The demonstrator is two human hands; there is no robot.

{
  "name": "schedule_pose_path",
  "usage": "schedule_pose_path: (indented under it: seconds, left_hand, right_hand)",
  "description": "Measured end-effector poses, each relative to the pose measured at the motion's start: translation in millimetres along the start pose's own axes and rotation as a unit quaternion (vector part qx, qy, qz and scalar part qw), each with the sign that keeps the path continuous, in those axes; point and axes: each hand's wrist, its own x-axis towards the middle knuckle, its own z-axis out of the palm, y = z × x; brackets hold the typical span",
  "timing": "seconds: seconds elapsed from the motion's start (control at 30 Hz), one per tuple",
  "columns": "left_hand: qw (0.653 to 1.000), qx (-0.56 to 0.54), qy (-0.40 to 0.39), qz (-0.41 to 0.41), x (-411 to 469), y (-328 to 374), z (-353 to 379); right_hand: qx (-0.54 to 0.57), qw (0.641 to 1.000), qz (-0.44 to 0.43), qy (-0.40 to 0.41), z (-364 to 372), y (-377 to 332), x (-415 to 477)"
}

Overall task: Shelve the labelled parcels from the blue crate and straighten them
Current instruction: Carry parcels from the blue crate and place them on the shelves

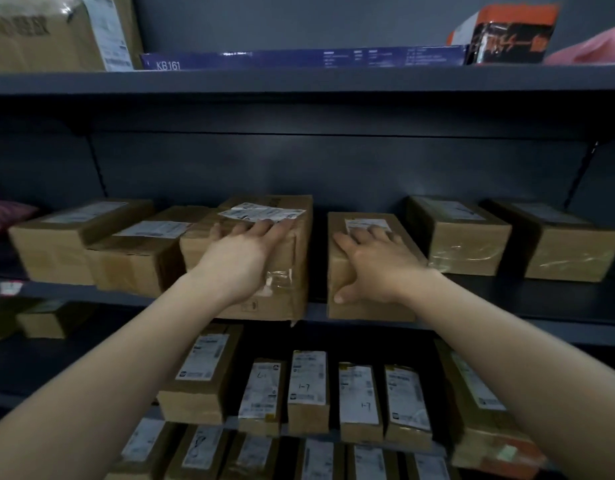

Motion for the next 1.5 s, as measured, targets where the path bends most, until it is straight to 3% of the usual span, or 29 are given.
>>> schedule_pose_path:
  seconds: [0.17, 0.33, 0.7, 1.07, 1.33, 1.5]
  left_hand:
    - [0.999, -0.027, -0.039, -0.014, 31.6, -16.9, 9.9]
    - [1.0, -0.012, 0.025, 0.009, 63.1, -20.6, 26.0]
    - [0.999, 0.026, 0.017, -0.021, 125.4, -29.8, 47.8]
    - [0.999, -0.033, 0.02, 0.01, 132.5, -41.4, 50.1]
    - [0.988, -0.043, 0.138, 0.049, 89.3, -104.7, 26.7]
    - [0.991, -0.026, 0.128, 0.016, 50.0, -185.9, 10.5]
  right_hand:
    - [0.012, 0.999, 0.026, -0.025, 0.7, -3.2, 16.2]
    - [0.005, 0.998, 0.05, -0.038, 4.7, 5.0, 42.6]
    - [-0.009, 0.999, 0.033, -0.027, 26.6, 30.9, 109.3]
    - [-0.024, 0.999, 0.039, -0.018, 22.7, 25.2, 122.4]
    - [0.019, 0.98, 0.027, 0.198, -34.1, -65.7, 113.1]
    - [0.087, 0.966, -0.035, 0.24, -44.2, -161.1, 117.1]
